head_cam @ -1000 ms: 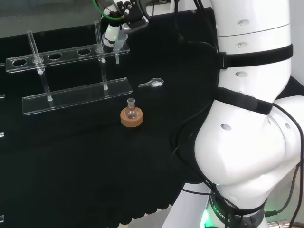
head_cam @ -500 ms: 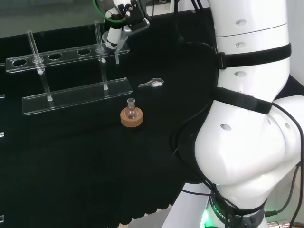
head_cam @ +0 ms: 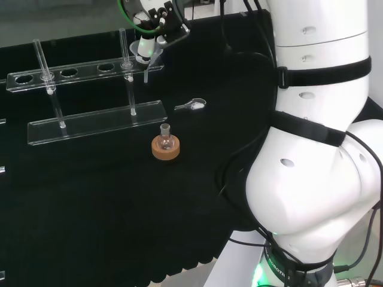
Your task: Pick up the funnel from the transparent funnel stand.
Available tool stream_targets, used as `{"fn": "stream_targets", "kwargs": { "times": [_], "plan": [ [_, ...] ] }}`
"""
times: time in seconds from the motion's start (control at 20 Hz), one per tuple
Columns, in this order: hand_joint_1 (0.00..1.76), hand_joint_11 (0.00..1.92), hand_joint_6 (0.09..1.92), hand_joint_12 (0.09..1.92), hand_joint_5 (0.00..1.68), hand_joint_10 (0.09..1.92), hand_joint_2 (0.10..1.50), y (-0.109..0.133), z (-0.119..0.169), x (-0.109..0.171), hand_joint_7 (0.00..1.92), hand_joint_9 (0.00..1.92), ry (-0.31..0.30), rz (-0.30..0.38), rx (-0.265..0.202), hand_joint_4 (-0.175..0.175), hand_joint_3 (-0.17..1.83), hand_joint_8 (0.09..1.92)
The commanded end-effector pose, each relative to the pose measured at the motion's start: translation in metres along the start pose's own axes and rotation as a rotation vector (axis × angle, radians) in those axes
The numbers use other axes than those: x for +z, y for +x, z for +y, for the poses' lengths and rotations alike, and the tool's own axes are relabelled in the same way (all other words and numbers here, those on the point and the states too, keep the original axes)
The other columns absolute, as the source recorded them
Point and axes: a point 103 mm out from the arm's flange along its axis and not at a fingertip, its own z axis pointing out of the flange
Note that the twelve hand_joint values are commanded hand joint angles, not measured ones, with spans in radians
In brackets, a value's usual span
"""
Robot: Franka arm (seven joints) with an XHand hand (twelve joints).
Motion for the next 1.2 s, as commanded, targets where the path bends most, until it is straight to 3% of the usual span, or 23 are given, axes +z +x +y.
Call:
{"fn": "stream_targets", "kwargs": {
  "times": [0.05, 0.65, 1.2],
  "plan": [
    [0.89, 0.56, 0.09, 1.34, 0.63, 0.50, 0.65, 0.001, -0.024, -0.031, 0.70, 1.00, -0.206, -0.099, 0.061, -0.003, 0.57, 0.68],
    [0.91, 0.60, 0.16, 1.30, 0.73, 0.47, 0.67, -0.005, -0.087, -0.073, 0.76, 1.09, -0.168, -0.130, 0.121, 0.003, 0.58, 0.67],
    [0.92, 0.62, 0.29, 1.28, 0.70, 0.43, 0.67, 0.013, -0.143, -0.058, 0.74, 1.10, -0.153, -0.109, 0.157, 0.004, 0.60, 0.67]
  ]
}}
